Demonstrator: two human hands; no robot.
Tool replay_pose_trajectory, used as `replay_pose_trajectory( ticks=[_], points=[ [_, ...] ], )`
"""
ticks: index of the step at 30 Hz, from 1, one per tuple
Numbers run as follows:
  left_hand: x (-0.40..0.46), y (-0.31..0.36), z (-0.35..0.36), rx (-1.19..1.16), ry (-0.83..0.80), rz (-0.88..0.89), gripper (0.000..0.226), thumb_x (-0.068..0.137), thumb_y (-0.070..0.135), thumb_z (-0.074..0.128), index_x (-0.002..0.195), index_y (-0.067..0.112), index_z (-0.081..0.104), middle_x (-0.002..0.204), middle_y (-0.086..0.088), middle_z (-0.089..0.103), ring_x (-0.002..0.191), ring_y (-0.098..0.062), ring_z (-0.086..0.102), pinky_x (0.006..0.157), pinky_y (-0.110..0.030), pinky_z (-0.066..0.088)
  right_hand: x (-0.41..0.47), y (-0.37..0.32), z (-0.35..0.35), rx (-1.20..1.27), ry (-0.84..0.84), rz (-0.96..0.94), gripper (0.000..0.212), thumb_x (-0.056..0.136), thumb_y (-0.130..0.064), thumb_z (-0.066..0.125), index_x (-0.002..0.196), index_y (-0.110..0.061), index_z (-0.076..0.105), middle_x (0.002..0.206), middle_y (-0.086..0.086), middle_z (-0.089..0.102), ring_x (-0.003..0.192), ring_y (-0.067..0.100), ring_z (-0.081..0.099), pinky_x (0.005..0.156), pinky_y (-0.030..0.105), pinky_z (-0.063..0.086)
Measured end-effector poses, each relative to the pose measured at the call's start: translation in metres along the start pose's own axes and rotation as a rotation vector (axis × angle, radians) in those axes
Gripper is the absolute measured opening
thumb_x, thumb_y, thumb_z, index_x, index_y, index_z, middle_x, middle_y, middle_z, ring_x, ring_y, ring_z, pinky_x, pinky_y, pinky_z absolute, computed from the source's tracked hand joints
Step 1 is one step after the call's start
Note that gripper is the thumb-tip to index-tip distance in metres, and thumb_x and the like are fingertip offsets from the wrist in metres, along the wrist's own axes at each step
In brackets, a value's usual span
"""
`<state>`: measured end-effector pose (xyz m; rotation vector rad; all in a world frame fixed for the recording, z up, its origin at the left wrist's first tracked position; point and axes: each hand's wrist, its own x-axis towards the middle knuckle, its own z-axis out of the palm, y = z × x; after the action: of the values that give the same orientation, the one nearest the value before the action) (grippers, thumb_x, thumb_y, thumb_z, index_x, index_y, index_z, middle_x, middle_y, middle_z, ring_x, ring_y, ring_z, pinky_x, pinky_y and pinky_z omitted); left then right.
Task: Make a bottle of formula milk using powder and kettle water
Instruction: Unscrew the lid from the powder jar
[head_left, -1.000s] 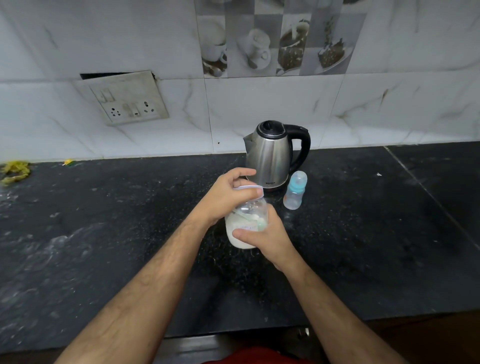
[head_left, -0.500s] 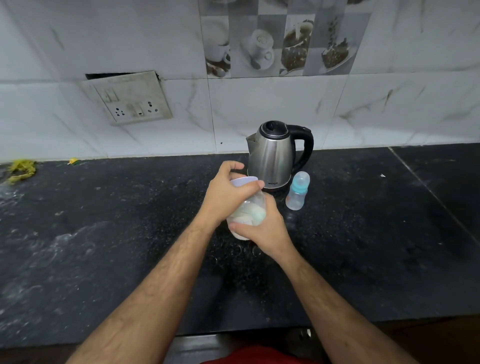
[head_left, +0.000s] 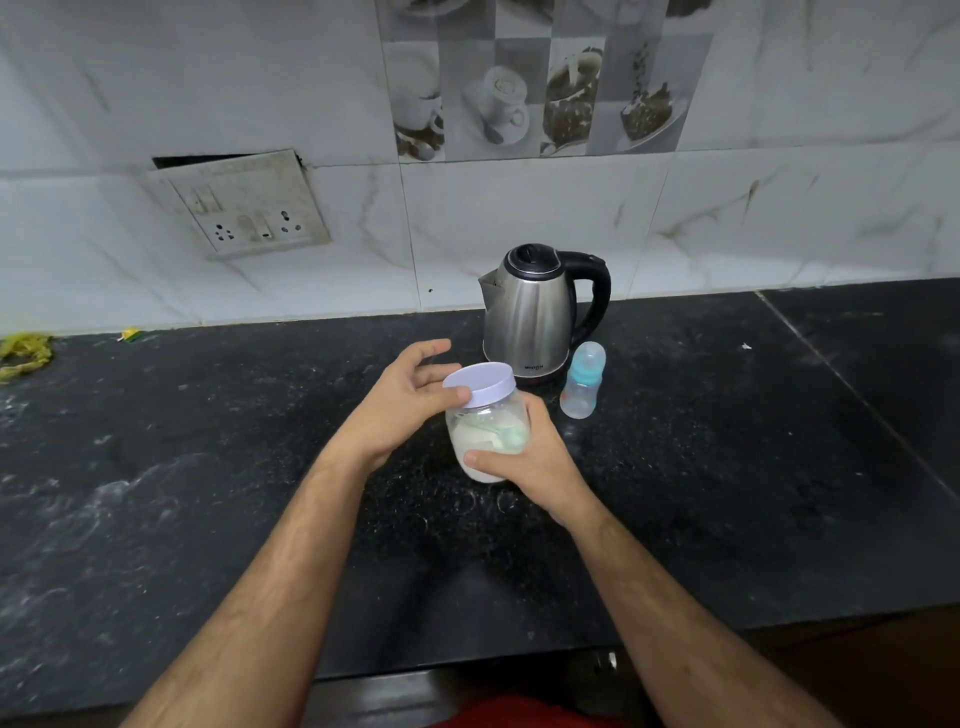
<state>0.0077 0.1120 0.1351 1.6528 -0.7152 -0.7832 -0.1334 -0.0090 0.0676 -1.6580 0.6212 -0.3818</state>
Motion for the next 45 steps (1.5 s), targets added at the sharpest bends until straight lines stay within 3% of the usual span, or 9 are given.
replay_pose_trajectory(
  ticks=[4,9,18,20,26,33,39,42,45],
  points=[
    [0.001,-0.002,0.004,0.007,0.011,0.009,0.094,0.056,0.042,0.087,0.139,0.03,0.045,0.133,0.0,0.058,0.12,-0.01,0.06,0.099,-0.03,0.051,-0.006,-0.002,0.006,-0.021,-0.021,-0.012,0.077,0.056,-0.03,0.09,0.119,-0.039,0.049,0.118,-0.011,0.064,0.109,0.007,0.064,0.097,0.04,0.054],
    [0.001,0.0,0.016,0.038,-0.035,0.055,0.098,0.059,0.051,0.08,0.146,0.031,0.038,0.141,0.004,0.052,0.129,-0.007,0.052,0.104,-0.031,0.048,-0.01,-0.001,0.012,-0.035,-0.011,-0.015,0.086,0.053,-0.038,0.088,0.128,-0.033,0.045,0.121,-0.013,0.061,0.112,0.007,0.062,0.097,0.039,0.054],
    [0.003,-0.009,0.015,0.023,0.048,0.05,0.079,0.079,0.013,0.081,0.147,0.017,0.039,0.124,-0.003,0.063,0.111,-0.011,0.065,0.087,-0.02,0.055,-0.009,0.001,-0.001,-0.047,0.045,-0.011,0.083,0.057,-0.029,0.089,0.126,-0.034,0.043,0.121,-0.012,0.061,0.111,0.006,0.061,0.098,0.038,0.053],
    [0.002,-0.006,0.017,0.035,0.048,0.055,0.09,0.071,0.022,0.088,0.147,0.022,0.039,0.126,-0.002,0.06,0.109,-0.008,0.063,0.083,-0.018,0.053,-0.011,0.0,0.004,-0.046,0.023,-0.018,0.085,0.055,-0.033,0.089,0.127,-0.035,0.044,0.121,-0.012,0.061,0.111,0.006,0.062,0.097,0.038,0.054],
    [0.001,-0.005,0.021,0.107,-0.008,0.079,0.104,0.057,0.058,0.078,0.148,0.036,0.034,0.146,0.003,0.047,0.134,-0.005,0.045,0.111,-0.032,0.041,-0.014,-0.003,0.009,-0.059,0.013,-0.026,0.082,0.058,-0.032,0.089,0.128,-0.032,0.046,0.12,-0.013,0.061,0.11,0.005,0.062,0.096,0.036,0.054],
    [0.0,-0.01,0.013,0.097,0.018,0.071,0.079,0.084,0.012,0.076,0.149,0.019,0.033,0.134,0.0,0.058,0.125,-0.011,0.057,0.102,-0.023,0.048,-0.007,-0.003,-0.002,-0.086,0.074,-0.004,0.079,0.062,-0.021,0.089,0.125,-0.036,0.043,0.116,-0.018,0.059,0.108,0.004,0.06,0.09,0.026,0.052],
    [0.012,-0.002,0.012,0.32,-0.04,0.091,0.091,0.062,0.042,0.088,0.142,0.025,0.048,0.132,0.008,0.057,0.121,-0.006,0.055,0.103,-0.024,0.044,-0.008,-0.003,0.006,-0.122,0.012,0.004,0.082,0.062,-0.027,0.089,0.13,-0.033,0.044,0.118,-0.017,0.059,0.106,0.002,0.059,0.082,0.022,0.052],
    [0.016,0.006,0.017,0.481,-0.048,0.122,0.077,0.071,0.036,0.087,0.138,0.023,0.052,0.125,0.017,0.054,0.117,-0.004,0.053,0.093,-0.012,0.039,-0.006,-0.003,0.005,-0.128,0.012,0.008,0.079,0.063,-0.026,0.088,0.127,-0.036,0.043,0.117,-0.017,0.059,0.105,0.002,0.06,0.077,0.019,0.05],
    [0.022,0.008,0.019,0.56,-0.014,0.131,0.072,0.072,0.041,0.085,0.136,0.023,0.055,0.12,0.017,0.055,0.112,-0.004,0.052,0.091,-0.018,0.038,-0.003,-0.002,0.002,-0.153,0.025,0.017,0.08,0.058,-0.033,0.088,0.124,-0.039,0.042,0.117,-0.015,0.059,0.105,0.006,0.06,0.077,0.023,0.053]
  ],
)
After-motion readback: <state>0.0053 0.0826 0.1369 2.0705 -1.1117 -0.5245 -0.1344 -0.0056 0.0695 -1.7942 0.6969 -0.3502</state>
